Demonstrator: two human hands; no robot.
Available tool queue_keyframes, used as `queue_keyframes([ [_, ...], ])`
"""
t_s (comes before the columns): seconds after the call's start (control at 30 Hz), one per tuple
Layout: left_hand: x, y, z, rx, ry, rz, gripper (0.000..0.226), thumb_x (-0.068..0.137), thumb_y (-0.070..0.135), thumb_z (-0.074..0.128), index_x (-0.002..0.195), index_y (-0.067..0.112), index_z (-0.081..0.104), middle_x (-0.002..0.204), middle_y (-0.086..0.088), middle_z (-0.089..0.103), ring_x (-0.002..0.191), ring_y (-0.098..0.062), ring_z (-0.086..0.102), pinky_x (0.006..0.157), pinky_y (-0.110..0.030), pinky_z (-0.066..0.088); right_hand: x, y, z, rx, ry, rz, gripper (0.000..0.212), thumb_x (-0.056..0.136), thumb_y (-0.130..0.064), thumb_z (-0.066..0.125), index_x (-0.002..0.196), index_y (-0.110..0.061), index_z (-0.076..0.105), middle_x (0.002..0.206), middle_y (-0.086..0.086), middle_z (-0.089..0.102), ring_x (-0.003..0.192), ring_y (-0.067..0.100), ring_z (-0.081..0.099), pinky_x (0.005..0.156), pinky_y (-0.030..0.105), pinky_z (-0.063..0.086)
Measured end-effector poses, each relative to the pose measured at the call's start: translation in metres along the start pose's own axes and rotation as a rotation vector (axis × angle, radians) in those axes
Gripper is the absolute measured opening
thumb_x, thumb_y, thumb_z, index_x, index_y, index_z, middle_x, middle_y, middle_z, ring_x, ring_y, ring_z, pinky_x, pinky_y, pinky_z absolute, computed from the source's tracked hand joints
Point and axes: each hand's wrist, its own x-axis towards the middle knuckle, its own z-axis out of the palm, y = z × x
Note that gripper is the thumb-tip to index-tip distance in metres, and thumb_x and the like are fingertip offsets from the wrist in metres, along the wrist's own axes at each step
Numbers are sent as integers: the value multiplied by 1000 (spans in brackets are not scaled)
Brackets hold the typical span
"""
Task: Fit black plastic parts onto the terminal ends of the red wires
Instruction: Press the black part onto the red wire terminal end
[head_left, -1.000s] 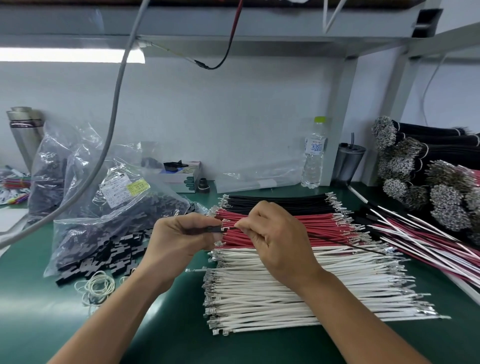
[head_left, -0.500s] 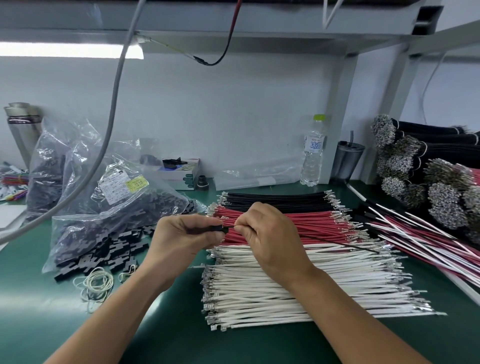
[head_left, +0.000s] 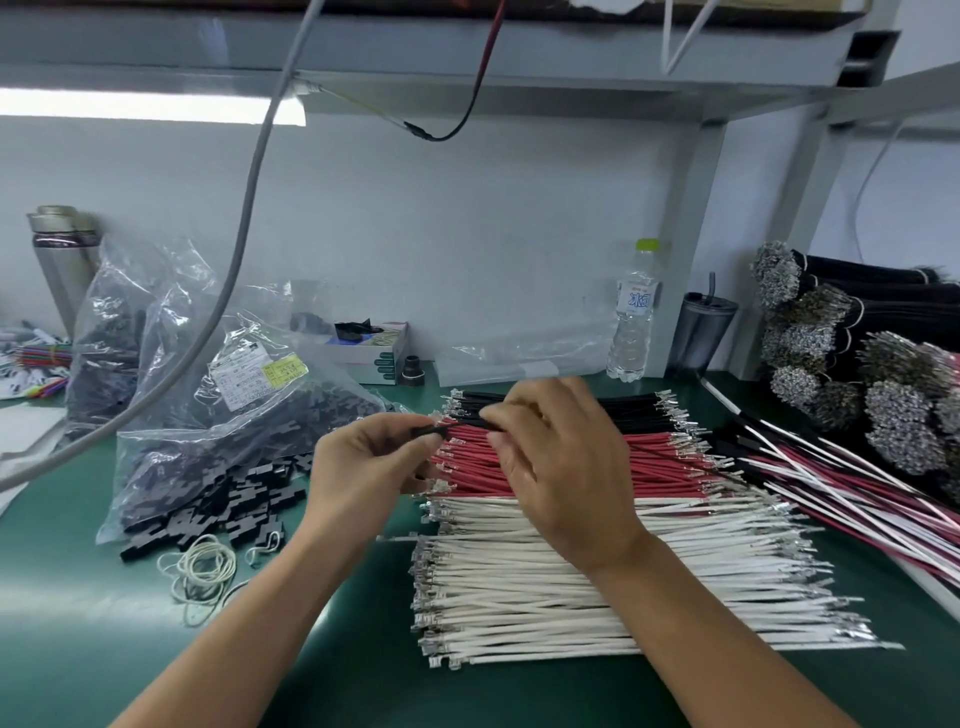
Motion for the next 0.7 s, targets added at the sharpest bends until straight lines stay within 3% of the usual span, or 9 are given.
queue_keyframes([
  [0.07,4,-2,-8,-59,81,-52,11,83,4,82,88,14,82,84,-17,78,63,-20,71,57,-25,60,-2,-4,8,-23,-189,-42,11,94,-14,64,99,-18,73,92,-4,63,85,14,52,65,27,48],
  [0.17,7,-4,-14,-83,101,-71,11,82,6,82,88,15,83,85,-16,78,64,-19,70,57,-24,58,-4,-1,30,-22,-453,118,20,99,-22,57,111,-27,73,101,-10,63,94,13,52,69,31,52],
  [0.23,8,-5,-15,-69,84,-71,12,81,8,83,88,19,83,84,-14,78,64,-17,70,57,-25,58,0,3,39,44,-460,239,20,98,-29,61,116,-29,72,103,-10,63,97,13,53,71,28,45],
  [0.3,9,-6,-16,-60,73,-82,13,80,10,84,88,20,83,83,-14,78,64,-17,70,57,-25,57,6,8,42,52,-470,302,15,95,-34,67,107,-31,75,98,-12,64,96,11,56,69,25,37],
  [0.43,7,-6,-17,-88,55,-93,12,81,9,83,89,19,83,85,-16,78,63,-18,68,56,-26,57,11,10,42,57,-539,347,9,96,-30,64,95,-30,73,95,-13,64,96,9,58,69,25,39],
  [0.6,9,-2,-22,-231,61,-118,9,88,7,75,89,13,81,93,-17,79,68,-21,72,57,-27,60,19,14,29,98,-483,307,20,103,-16,51,112,-27,65,103,-12,65,93,10,62,75,29,50],
  [0.7,12,1,-26,-314,49,-133,14,88,7,72,101,7,76,93,-17,78,70,-22,75,57,-28,61,13,20,15,195,-407,325,30,104,-17,48,125,-29,65,107,-15,62,91,5,60,75,26,50],
])
